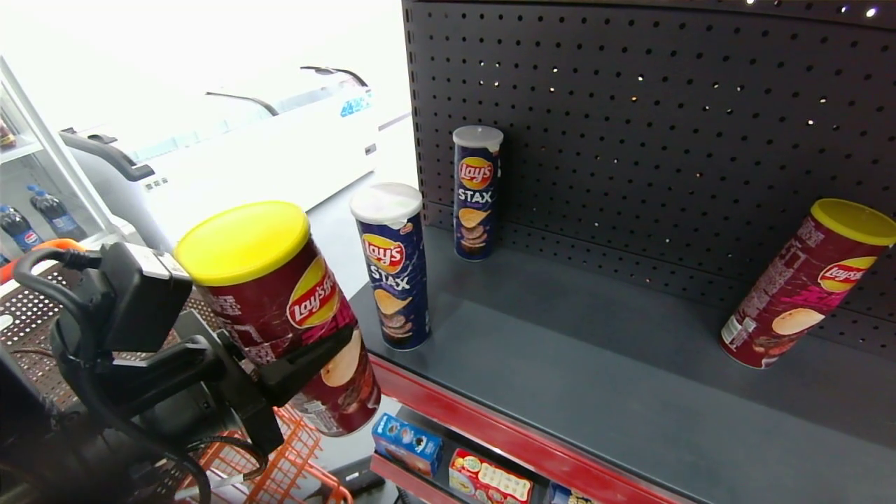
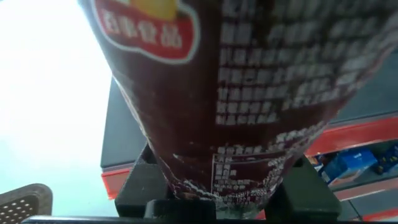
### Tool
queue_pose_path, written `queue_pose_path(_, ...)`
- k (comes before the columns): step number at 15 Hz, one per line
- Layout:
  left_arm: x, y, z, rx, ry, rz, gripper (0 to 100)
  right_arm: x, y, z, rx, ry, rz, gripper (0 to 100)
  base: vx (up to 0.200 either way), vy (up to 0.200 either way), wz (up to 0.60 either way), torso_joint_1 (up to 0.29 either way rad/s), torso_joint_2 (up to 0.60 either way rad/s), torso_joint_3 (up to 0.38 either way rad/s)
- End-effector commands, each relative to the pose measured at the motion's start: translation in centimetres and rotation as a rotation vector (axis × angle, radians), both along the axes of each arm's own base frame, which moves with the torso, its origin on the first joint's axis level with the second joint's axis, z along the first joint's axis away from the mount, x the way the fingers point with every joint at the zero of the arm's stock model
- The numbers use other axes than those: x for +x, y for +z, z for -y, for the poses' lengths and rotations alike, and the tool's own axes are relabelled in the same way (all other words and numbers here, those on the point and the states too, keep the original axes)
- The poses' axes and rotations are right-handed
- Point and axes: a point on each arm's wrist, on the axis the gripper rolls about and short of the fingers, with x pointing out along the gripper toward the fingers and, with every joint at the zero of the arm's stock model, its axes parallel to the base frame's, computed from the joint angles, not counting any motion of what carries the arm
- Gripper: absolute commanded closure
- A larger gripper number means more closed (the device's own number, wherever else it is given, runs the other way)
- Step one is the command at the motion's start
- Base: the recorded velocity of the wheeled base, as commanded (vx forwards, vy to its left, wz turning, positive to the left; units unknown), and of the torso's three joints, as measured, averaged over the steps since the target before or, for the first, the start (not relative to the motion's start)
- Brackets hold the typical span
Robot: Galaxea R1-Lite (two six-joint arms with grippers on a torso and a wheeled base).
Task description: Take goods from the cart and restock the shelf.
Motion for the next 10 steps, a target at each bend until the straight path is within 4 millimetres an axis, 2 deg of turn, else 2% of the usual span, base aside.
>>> queue_pose_path(1, 0.1, -0.3, 0.3, 0.008, -0.015, -0.013, 100, 0.0, 0.0, 0.0, -0.001, 0.001, -0.002, 0, 0.000, 0.000, 0.00, 0.000, 0.00, 0.000)
queue_pose_path(10, 0.7, -0.4, 1.4, 0.015, -0.042, -0.023, 100, 0.0, 0.0, 0.0, -0.001, 0.002, -0.002, 0, 0.000, 0.000, 0.00, 0.000, 0.00, 0.000)
